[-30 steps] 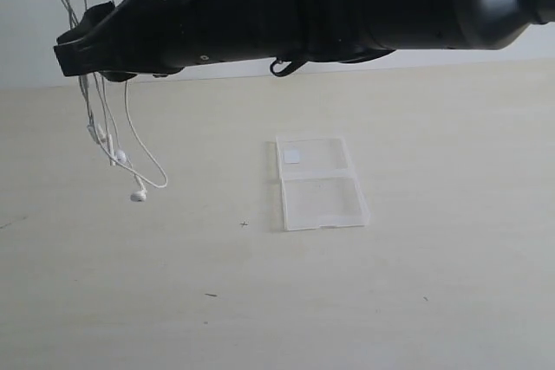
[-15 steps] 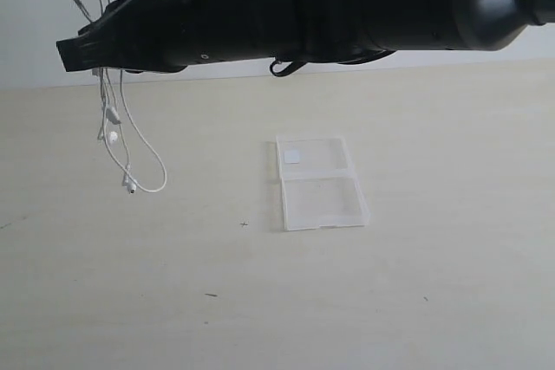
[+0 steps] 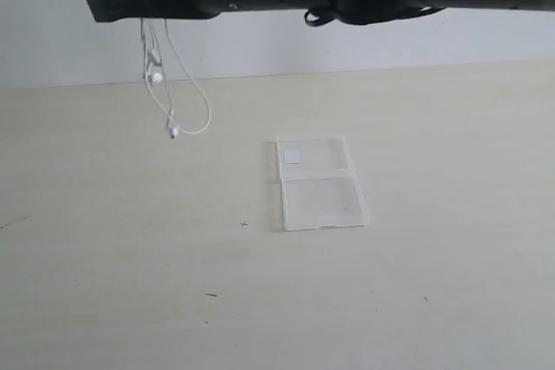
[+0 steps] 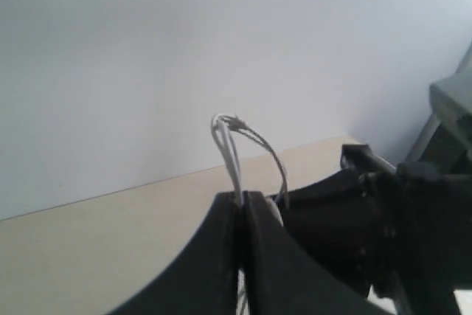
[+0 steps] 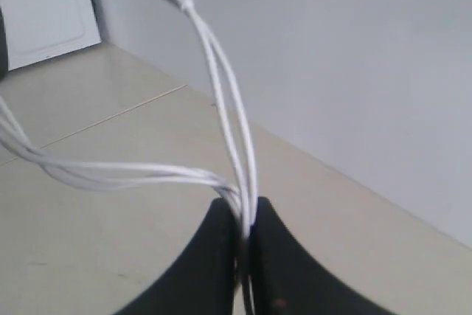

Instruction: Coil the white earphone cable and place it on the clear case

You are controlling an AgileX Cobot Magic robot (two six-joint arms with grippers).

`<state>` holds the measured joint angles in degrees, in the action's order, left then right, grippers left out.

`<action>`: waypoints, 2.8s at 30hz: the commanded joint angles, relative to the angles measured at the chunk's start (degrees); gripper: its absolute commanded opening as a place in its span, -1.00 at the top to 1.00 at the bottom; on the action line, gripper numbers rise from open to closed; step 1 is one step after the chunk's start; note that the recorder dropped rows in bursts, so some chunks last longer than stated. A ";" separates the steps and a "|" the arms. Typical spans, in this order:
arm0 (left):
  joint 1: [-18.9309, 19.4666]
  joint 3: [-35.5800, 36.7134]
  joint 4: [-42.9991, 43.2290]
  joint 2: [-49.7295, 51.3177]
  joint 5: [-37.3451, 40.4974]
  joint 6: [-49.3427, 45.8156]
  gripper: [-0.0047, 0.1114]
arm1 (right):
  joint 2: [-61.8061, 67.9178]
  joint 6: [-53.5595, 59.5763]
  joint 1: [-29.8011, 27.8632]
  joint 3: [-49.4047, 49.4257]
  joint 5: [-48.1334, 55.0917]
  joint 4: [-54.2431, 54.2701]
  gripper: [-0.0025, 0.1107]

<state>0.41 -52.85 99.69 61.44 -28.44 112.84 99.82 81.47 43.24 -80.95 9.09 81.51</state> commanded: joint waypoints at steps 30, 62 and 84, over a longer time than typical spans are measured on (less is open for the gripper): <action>0.20 6.20 -0.84 7.14 -24.81 0.01 -0.19 | -7.10 -79.20 -0.09 0.05 27.98 -91.15 0.96; 0.20 17.34 0.26 7.14 -19.09 -0.21 0.92 | 16.25 -122.14 -12.08 -0.06 17.32 -109.87 0.96; 0.20 17.34 0.26 7.14 -17.32 -0.21 0.92 | 5.07 -118.76 -11.98 -4.52 22.54 -110.55 0.96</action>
<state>0.41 -35.60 100.46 68.57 -46.33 112.92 103.43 -37.88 31.51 -85.20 29.28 -28.72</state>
